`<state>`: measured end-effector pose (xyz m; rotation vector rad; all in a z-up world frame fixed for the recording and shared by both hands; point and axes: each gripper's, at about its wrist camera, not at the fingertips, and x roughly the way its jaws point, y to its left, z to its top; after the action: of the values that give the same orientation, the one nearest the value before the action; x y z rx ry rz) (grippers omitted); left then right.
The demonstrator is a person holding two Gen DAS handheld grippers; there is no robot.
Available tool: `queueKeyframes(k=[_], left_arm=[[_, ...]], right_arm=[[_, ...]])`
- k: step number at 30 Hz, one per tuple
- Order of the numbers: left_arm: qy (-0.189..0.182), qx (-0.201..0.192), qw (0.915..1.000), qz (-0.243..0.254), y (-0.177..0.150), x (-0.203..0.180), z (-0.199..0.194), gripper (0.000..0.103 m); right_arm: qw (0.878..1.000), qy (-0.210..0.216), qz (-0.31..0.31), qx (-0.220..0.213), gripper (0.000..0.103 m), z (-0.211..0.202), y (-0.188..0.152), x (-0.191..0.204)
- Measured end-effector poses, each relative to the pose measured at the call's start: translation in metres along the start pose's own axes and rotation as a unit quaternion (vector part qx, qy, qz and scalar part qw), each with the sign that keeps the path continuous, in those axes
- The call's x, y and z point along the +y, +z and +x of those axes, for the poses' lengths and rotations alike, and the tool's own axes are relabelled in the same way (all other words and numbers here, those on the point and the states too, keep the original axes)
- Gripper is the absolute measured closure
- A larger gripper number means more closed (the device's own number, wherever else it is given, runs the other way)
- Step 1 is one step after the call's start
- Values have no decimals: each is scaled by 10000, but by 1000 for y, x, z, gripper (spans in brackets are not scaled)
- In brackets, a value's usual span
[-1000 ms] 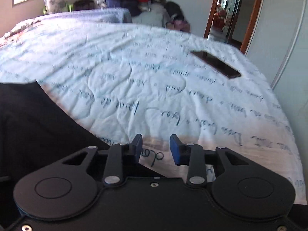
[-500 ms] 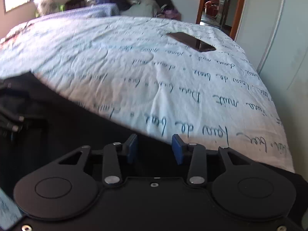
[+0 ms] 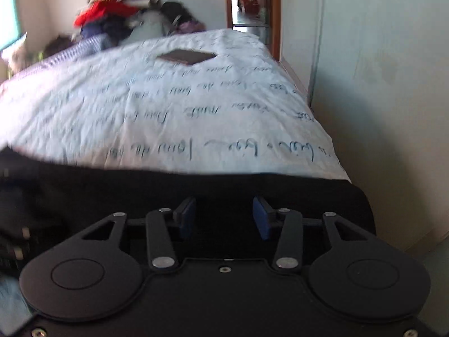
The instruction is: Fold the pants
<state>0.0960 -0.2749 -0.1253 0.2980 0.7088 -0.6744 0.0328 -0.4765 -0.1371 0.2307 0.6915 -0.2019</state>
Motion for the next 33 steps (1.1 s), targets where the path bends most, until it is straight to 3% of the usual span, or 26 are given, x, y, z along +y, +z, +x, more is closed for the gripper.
queueKeyframes(k=[4,7,9,12,14,16,19,22,27,30,33], left_arm=[[-60,-212,9997,78,5,-11,-7,1],[-83,70,9994,315,2,-23,6,1],[-13,19,9992,403,-3,-30,7,2],[-37,-40,9977,672,-7,-36,-2,2],[-76,-99,9977,668,-7,-35,-9,1],[-218,-8,9977,650,-8,-34,-9,1],[-237,21,9967,770,-12,-39,-10,1],[-221,-109,9973,693,-10,-30,-23,2],[815,-401,9953,325,-12,22,-49,1],[1298,-272,9911,-139,-20,68,-63,1],[1722,-118,9828,-653,-34,115,-82,1]], right_arm=[[9990,-253,-119,-344,61,-20,1,11],[9983,-384,-397,-203,52,-22,-7,11],[9954,-712,-645,64,52,-10,-15,7],[9926,-1071,-550,-180,51,-28,-20,4],[9931,-907,-575,-481,47,-49,-26,9],[9950,-456,-864,-210,40,-53,-37,17],[9852,-922,-1445,-9,36,-46,-55,25],[9907,-964,-894,-336,34,-60,-50,17],[9922,-681,-864,-581,34,-63,-44,38],[9922,52,-1073,-639,34,-55,-33,74],[9831,762,-1504,-707,34,-41,-21,125]])
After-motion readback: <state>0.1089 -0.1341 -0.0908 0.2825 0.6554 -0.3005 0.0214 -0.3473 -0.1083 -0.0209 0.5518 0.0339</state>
